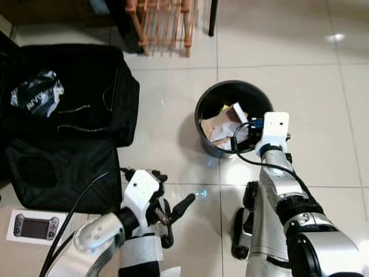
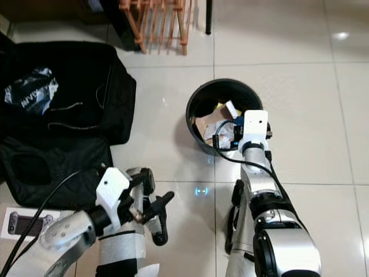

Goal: Picking trash to rubbish bin

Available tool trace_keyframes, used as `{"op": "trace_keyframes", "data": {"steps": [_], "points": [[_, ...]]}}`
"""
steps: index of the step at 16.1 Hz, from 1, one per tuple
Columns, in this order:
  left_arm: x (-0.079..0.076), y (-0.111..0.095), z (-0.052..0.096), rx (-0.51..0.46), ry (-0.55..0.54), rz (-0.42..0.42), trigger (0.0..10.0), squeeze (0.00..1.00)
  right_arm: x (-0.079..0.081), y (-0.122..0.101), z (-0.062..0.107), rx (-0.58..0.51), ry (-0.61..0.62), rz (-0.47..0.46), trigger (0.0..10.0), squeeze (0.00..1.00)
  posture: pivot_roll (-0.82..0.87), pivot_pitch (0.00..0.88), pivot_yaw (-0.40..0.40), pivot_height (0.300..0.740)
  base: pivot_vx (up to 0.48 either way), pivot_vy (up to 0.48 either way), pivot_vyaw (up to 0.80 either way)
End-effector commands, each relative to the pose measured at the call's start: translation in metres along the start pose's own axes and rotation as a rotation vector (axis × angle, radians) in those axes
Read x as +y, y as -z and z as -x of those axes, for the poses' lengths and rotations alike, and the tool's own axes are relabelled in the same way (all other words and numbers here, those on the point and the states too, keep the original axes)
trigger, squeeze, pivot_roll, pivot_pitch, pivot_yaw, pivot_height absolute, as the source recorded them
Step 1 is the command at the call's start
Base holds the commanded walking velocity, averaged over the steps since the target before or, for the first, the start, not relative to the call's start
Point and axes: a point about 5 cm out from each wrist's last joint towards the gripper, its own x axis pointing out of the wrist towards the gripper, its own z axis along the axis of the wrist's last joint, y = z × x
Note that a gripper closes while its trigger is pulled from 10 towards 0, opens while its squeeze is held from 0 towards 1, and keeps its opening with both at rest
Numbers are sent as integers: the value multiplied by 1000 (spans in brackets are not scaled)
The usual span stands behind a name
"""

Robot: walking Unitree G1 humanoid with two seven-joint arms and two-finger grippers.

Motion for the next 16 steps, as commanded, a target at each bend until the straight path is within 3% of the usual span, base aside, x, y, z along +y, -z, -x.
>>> {"op": "trace_keyframes", "data": {"steps": [1, 12, 16], "points": [[-3, 11, 1, 39, 2, 11, 10000, 0, -2, 10, 4, 36, 11, -12, 10000, 0, 218, 386, 72, 619, 0, 0, 0], [9, 8, -21, -10, 9, -28, 10000, 0, -12, 1, -2, 7, 35, -23, 10000, 0, 191, 302, 68, 734, 0, 0, 0], [9, 10, -26, -22, 4, -26, 10000, 0, -14, 0, -2, -1, 37, -21, 10000, 0, 177, 270, 58, 740, 0, 0, 0]]}}
